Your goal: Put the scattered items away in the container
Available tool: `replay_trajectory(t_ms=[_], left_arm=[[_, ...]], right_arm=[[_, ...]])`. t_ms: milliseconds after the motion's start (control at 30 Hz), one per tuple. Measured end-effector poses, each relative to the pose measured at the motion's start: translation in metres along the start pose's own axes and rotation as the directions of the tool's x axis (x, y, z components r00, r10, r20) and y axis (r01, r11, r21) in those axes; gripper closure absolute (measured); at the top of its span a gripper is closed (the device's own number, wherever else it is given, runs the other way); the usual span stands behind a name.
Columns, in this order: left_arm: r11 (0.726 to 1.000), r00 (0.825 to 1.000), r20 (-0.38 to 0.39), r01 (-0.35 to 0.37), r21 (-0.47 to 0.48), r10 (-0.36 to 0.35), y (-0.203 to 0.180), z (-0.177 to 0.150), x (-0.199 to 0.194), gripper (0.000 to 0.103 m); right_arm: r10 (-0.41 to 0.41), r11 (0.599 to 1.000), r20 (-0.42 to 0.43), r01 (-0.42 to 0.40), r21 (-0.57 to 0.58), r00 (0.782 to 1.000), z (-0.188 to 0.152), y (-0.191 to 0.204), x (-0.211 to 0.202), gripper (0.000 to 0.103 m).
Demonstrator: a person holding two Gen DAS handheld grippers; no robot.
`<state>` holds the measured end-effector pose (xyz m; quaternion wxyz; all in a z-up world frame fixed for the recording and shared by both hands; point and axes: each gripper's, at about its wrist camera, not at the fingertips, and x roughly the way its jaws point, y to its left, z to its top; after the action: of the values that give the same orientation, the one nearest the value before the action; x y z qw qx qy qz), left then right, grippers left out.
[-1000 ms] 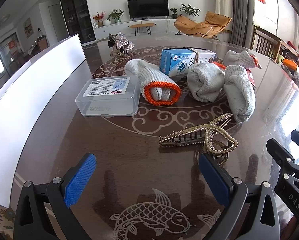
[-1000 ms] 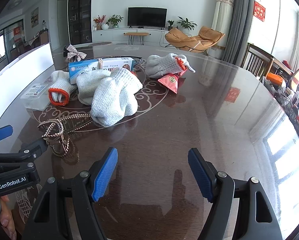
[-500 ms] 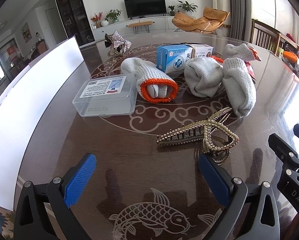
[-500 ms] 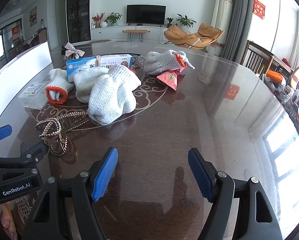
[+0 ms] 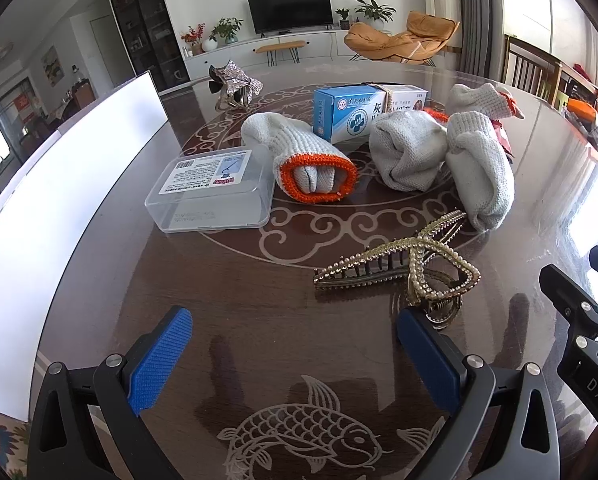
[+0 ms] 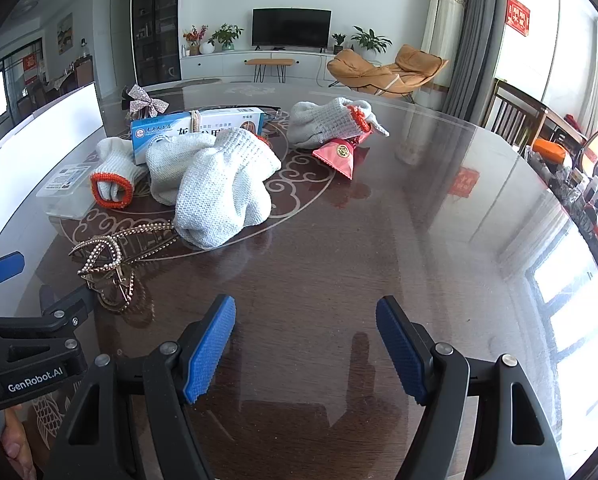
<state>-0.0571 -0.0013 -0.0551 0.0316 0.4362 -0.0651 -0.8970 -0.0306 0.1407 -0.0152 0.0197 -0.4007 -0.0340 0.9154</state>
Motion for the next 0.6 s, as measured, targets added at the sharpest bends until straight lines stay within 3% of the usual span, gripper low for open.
replay_trajectory(t_ms=[600], left_arm=[[1.000, 1.000, -0.001, 0.001, -0.001, -0.001, 0.0001, -0.0002, -0.0003, 0.000]], right_arm=[[0.002, 1.000, 0.002, -0.002, 0.000, 1.000, 0.0011, 0.0016, 0.0013, 0.029]])
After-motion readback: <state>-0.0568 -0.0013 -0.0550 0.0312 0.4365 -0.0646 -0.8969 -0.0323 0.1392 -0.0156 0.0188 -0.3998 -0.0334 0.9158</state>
